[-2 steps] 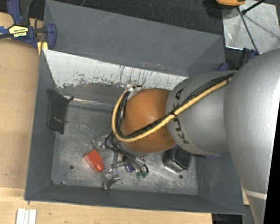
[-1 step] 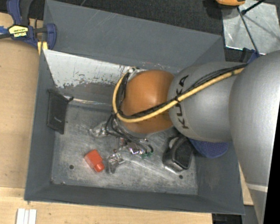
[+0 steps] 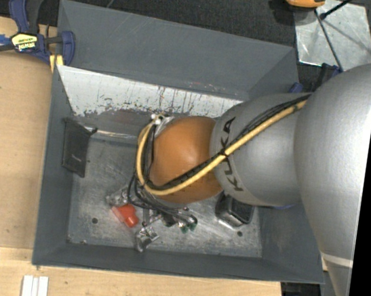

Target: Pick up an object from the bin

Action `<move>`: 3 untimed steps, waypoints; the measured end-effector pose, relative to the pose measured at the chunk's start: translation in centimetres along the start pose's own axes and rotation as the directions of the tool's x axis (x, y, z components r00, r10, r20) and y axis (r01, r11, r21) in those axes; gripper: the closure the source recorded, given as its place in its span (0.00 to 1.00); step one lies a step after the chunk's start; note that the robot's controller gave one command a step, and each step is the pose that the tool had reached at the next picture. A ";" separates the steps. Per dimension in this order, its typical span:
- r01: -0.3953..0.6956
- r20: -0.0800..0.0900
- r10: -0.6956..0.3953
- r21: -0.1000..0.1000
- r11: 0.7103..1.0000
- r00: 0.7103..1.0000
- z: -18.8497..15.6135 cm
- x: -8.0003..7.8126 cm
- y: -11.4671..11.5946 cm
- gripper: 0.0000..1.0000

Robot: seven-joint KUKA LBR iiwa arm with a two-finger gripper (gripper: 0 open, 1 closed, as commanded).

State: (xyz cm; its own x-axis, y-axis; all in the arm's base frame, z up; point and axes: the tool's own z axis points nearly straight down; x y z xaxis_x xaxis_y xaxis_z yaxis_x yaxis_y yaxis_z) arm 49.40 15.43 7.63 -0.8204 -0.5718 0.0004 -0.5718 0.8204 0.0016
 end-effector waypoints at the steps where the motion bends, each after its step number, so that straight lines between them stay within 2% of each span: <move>1: -0.043 0.006 0.043 0.008 0.999 0.999 -0.1 -0.8 -7.2 0.00; 2: 0.019 0.012 -0.019 0.005 1.000 1.000 -15.0 -1.4 -2.4 0.00; 3: 0.376 -0.002 -0.376 -0.002 0.927 0.927 -1.4 -1.2 3.5 0.00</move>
Offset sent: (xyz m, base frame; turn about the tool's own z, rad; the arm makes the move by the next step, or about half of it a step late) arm 0.0440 -0.0493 0.0005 0.0336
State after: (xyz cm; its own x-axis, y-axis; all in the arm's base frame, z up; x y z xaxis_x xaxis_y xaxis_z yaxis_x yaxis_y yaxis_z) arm 48.41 18.98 9.02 -0.5452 -0.8383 0.0015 -0.8383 0.5452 0.0038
